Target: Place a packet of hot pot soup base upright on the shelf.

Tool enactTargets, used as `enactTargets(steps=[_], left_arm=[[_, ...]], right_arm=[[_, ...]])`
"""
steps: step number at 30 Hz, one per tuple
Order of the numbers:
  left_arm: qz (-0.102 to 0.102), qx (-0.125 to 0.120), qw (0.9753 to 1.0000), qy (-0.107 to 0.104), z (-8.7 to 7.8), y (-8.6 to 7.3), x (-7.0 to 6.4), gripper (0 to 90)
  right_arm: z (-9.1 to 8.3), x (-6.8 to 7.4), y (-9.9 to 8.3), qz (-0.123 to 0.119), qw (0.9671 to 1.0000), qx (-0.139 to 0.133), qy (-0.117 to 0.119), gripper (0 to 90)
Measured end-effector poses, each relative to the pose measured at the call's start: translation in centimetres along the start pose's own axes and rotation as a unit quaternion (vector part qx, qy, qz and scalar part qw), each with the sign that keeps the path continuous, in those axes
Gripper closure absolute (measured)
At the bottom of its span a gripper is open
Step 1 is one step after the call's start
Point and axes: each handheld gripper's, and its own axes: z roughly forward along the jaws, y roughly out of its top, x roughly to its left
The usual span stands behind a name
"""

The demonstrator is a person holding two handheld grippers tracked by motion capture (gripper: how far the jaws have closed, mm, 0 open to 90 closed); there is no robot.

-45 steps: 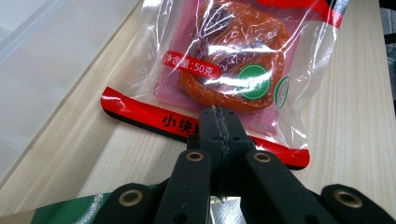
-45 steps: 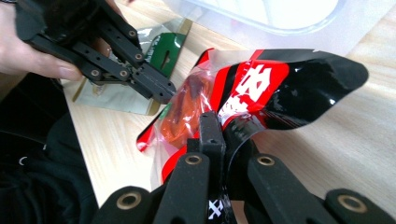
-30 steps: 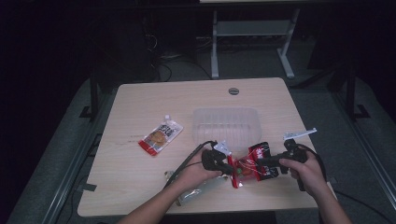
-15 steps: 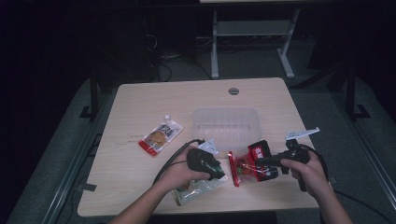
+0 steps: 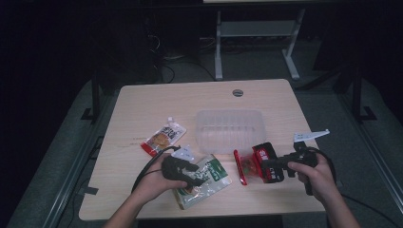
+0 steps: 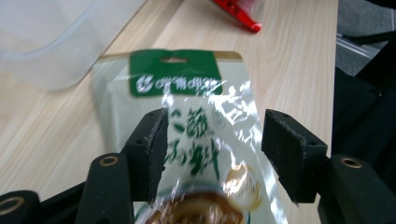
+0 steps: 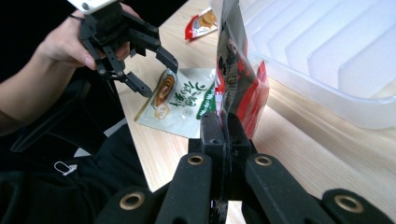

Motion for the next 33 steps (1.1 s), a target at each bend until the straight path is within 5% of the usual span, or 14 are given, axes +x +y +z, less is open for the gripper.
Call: enactTargets(steps=[14, 26, 33], left_arm=[[-0.052, -0.015, 0.9982, 0.027, -2.8, -3.9, 0.8, 38.1], [-0.083, -0.021, 0.9948, 0.055, -4.9, -7.4, 1.5, 35.4], [-0.085, -0.016, 0.9942, 0.064, -4.9, -7.6, 1.7, 32.7]], right_arm=[[-0.7, 1.4, 1.5, -0.018, 0.9993, -0.031, 0.012, 90.0], [-0.2, 1.1, 4.5, -0.03, 0.9978, -0.059, 0.008, 90.0], [0.6, 0.8, 6.4, -0.036, 0.997, -0.068, 0.006, 90.0]])
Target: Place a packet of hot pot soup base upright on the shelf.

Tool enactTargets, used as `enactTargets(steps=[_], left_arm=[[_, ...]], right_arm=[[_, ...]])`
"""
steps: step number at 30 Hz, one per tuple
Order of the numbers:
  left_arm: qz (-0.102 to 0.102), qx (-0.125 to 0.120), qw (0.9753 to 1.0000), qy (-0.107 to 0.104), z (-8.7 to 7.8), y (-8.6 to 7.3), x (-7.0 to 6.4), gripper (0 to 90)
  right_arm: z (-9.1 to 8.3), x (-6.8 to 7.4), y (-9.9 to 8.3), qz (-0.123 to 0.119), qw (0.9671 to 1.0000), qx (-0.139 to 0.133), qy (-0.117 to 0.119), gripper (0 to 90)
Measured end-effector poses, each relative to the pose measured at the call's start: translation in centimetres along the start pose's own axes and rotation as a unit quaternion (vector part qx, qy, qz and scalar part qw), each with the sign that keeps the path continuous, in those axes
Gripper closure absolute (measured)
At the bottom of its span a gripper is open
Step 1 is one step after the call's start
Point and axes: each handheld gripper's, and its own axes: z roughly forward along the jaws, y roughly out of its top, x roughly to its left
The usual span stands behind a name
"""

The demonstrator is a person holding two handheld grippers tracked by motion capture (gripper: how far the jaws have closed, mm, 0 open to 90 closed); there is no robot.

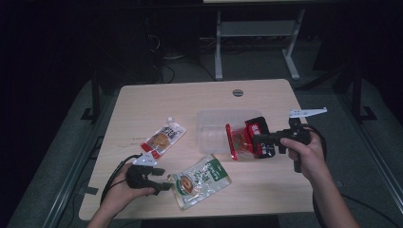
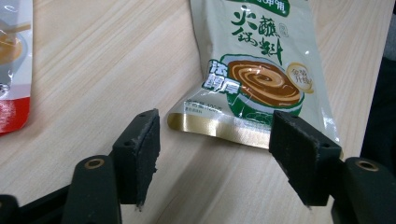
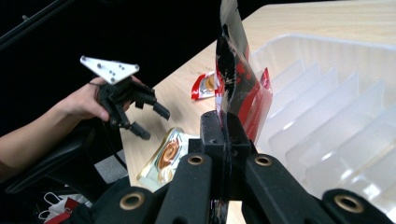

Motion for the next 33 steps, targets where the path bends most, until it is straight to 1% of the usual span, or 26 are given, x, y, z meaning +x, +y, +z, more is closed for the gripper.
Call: enactTargets(steps=[5, 6, 7, 8, 10, 12, 18, 20, 22, 25, 28, 29, 30, 32, 33], left_arm=[[-0.003, -0.001, 1.0, 0.001, 0.0, 0.1, 0.1, 32.1], [-0.004, 0.0, 1.0, 0.002, 0.0, 0.1, 0.1, 31.8], [-0.004, 0.0, 1.0, 0.003, 0.0, 0.1, 0.1, 31.6], [-0.005, 0.001, 1.0, 0.002, 0.0, 0.0, 0.1, 31.6], [-0.006, 0.004, 1.0, 0.004, 0.0, -0.1, 0.1, 31.3], [-0.009, 0.001, 1.0, 0.003, -0.1, -0.1, 0.2, 30.9], [-0.01, -0.002, 0.9999, 0.004, -0.1, 0.0, 0.2, 30.6], [-0.01, -0.001, 0.9999, 0.004, 0.0, -0.1, 0.2, 30.2], [-0.006, 0.001, 1.0, 0.005, -0.1, -0.2, 0.3, 29.7], [-0.009, -0.002, 0.9999, 0.008, -0.2, -0.3, 0.3, 29.4], [-0.011, -0.003, 0.9999, 0.009, -0.3, -0.2, 0.4, 29.1], [-0.011, -0.003, 0.9999, 0.009, -0.3, -0.2, 0.4, 29.1], [-0.017, -0.007, 0.9998, 0.008, -0.2, -0.2, 0.3, 29.1], [-0.011, -0.005, 0.9999, 0.009, -0.2, -0.2, 0.4, 29.1], [-0.012, -0.004, 0.9999, 0.008, -0.1, -0.2, 0.3, 29.1]], right_arm=[[1.1, -0.4, 1.2, 0.002, 1.0, -0.002, 0.004, 90.0], [1.4, -0.5, 1.4, -0.004, 1.0, -0.004, 0.004, 90.0], [1.7, -0.5, 1.7, 0.0, 1.0, -0.004, 0.005, 90.0], [1.9, -0.6, 1.8, -0.003, 1.0, -0.005, 0.006, 90.0], [2.6, -0.7, 2.3, -0.006, 0.9999, -0.004, 0.007, 90.0], [3.3, -0.8, 2.9, -0.01, 0.9999, -0.002, 0.007, 90.0], [5.4, -1.0, 4.2, -0.016, 0.9998, -0.001, 0.01, 90.0], [5.9, -1.1, 4.4, -0.015, 0.9998, -0.003, 0.01, 90.0], [6.5, -1.2, 4.6, -0.015, 0.9999, 0.0, 0.007, 90.0], [7.2, -1.5, 4.8, -0.015, 0.9999, 0.001, 0.002, 90.0], [8.0, -2.0, 4.7, -0.007, 1.0, -0.001, 0.0, 90.0], [8.0, -2.0, 4.7, -0.007, 1.0, -0.001, 0.0, 90.0], [8.4, -2.2, 4.6, -0.005, 1.0, 0.001, -0.005, 90.0], [8.7, -2.3, 4.4, -0.003, 1.0, 0.003, -0.005, 90.0], [8.8, -2.3, 4.4, -0.003, 1.0, 0.005, -0.006, 90.0]])
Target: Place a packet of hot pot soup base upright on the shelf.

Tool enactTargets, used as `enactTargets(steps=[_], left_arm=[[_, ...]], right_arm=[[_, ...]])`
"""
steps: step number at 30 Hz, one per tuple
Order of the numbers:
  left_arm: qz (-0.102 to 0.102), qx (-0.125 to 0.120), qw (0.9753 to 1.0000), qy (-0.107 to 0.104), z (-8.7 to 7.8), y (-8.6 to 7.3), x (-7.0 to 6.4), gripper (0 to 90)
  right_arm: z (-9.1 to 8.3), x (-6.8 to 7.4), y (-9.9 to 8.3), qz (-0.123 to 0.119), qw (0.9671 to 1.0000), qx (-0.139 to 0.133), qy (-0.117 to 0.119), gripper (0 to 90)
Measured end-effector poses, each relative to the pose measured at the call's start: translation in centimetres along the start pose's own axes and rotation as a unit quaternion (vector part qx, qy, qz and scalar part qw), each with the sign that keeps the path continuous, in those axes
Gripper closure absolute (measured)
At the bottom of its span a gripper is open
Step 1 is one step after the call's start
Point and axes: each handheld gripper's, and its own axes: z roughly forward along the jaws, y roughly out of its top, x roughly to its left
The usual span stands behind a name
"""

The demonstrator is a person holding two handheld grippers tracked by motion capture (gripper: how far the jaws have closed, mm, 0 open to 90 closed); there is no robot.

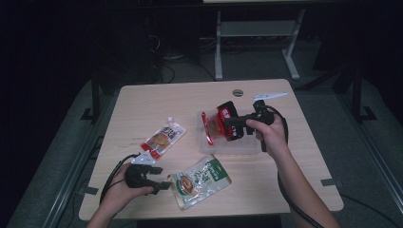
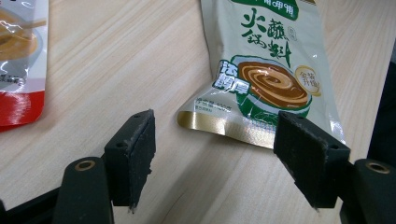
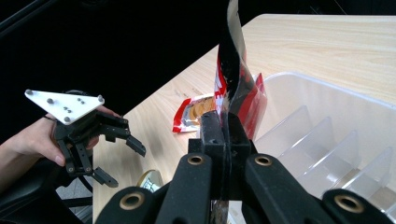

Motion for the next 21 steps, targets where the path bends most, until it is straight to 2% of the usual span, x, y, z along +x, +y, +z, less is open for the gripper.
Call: enactTargets(steps=[16, 21], left_arm=[[0.004, 0.009, 1.0, 0.001, 0.2, -0.1, 0.0, 29.1], [0.006, 0.006, 1.0, 0.002, 0.2, 0.0, 0.0, 29.1]], right_arm=[[0.5, 0.0, -0.4, -0.002, 0.9999, 0.005, -0.016, 90.0], [1.3, 0.0, -0.6, -0.008, 0.9995, 0.021, -0.022, 90.0]])
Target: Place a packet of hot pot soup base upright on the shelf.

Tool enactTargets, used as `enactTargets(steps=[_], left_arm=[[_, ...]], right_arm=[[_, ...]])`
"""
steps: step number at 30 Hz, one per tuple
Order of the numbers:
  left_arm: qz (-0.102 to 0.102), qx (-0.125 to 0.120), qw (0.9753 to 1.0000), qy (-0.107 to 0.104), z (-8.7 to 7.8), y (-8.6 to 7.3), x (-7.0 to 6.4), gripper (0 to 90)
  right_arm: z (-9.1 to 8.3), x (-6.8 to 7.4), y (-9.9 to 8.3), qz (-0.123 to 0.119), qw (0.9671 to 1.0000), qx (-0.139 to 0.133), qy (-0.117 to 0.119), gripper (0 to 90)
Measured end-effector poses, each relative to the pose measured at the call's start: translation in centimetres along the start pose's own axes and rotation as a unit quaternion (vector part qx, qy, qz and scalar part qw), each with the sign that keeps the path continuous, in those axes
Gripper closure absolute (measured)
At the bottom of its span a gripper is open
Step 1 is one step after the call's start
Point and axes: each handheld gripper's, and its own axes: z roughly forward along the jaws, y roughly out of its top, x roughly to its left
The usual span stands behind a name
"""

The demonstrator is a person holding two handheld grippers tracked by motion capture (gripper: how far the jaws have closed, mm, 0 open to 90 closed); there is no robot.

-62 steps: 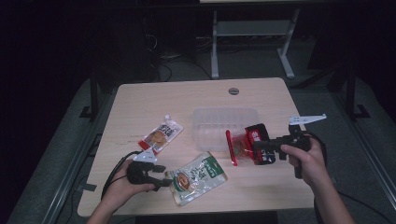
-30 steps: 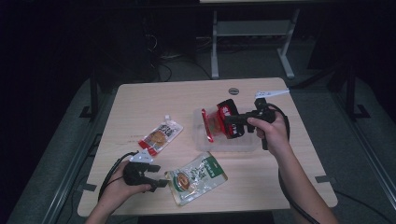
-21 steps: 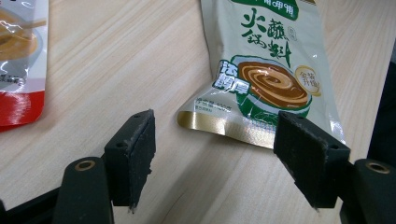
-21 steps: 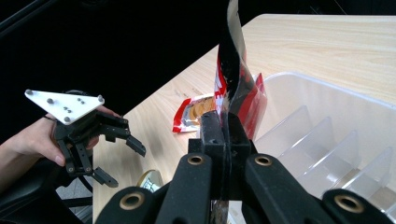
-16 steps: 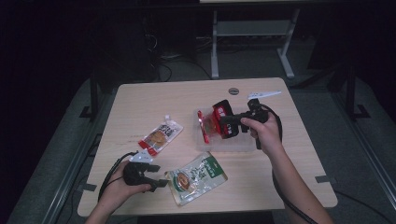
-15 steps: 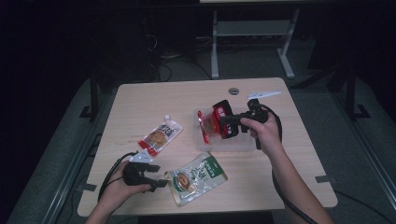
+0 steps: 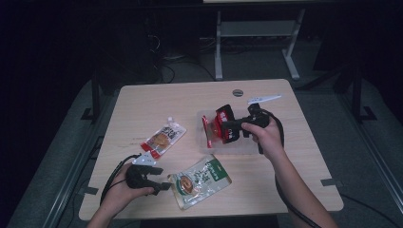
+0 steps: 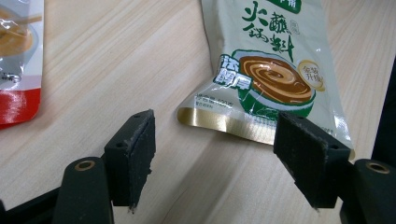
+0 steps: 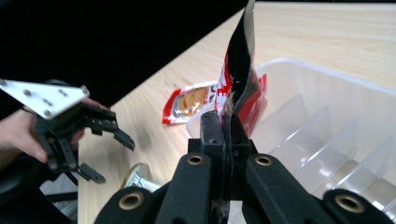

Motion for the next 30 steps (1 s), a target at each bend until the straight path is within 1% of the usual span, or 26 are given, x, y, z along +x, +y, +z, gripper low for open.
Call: enactTargets(steps=[1, 3, 6, 7, 9, 13, 20, 24, 25, 27, 30], left_arm=[[0.001, 0.0, 1.0, 0.0, 0.0, 0.0, 0.0, 29.1], [0.003, 0.003, 1.0, -0.001, 0.0, 0.0, 0.0, 29.1], [0.001, 0.003, 1.0, -0.003, 0.1, 0.0, 0.0, 29.1], [0.007, 0.007, 0.9999, -0.003, 0.0, 0.0, 0.0, 29.1], [0.004, 0.003, 1.0, -0.002, 0.0, 0.0, 0.0, 29.0], [-0.003, -0.001, 1.0, 0.0, -0.1, 0.0, 0.0, 28.8], [-0.001, -0.002, 1.0, -0.002, -0.1, 0.1, 0.0, 28.7], [0.0, -0.002, 1.0, -0.001, -0.1, 0.0, 0.0, 28.7], [0.004, -0.003, 1.0, 0.0, -0.2, 0.0, 0.0, 28.7], [0.001, -0.004, 1.0, 0.0, -0.2, 0.0, 0.0, 28.7], [0.0, -0.004, 1.0, -0.001, -0.2, 0.0, 0.0, 28.7]], right_arm=[[0.2, 0.0, -0.1, -0.001, 1.0, 0.006, -0.003, 90.0], [0.6, 0.0, -0.2, 0.001, 1.0, 0.007, -0.001, 90.0], [1.0, 0.1, -0.2, 0.0, 0.9999, 0.011, -0.002, 90.0], [1.0, 0.1, -0.2, -0.002, 0.9999, 0.012, -0.002, 90.0], [1.2, 0.1, -0.2, -0.006, 0.9999, 0.012, -0.006, 90.0], [1.5, -0.2, -0.4, 0.001, 0.9999, 0.012, -0.011, 89.5], [1.9, -0.4, -0.5, 0.003, 0.9997, 0.013, -0.02, 87.9], [2.6, -0.4, -0.6, 0.0, 0.9996, 0.018, -0.023, 86.6], [2.8, -0.4, -0.6, -0.002, 0.9995, 0.019, -0.026, 86.3], [3.1, -0.3, -0.7, -0.001, 0.9995, 0.02, -0.026, 84.8], [3.5, -0.3, -0.7, -0.007, 0.9993, 0.023, -0.028, 79.1]])
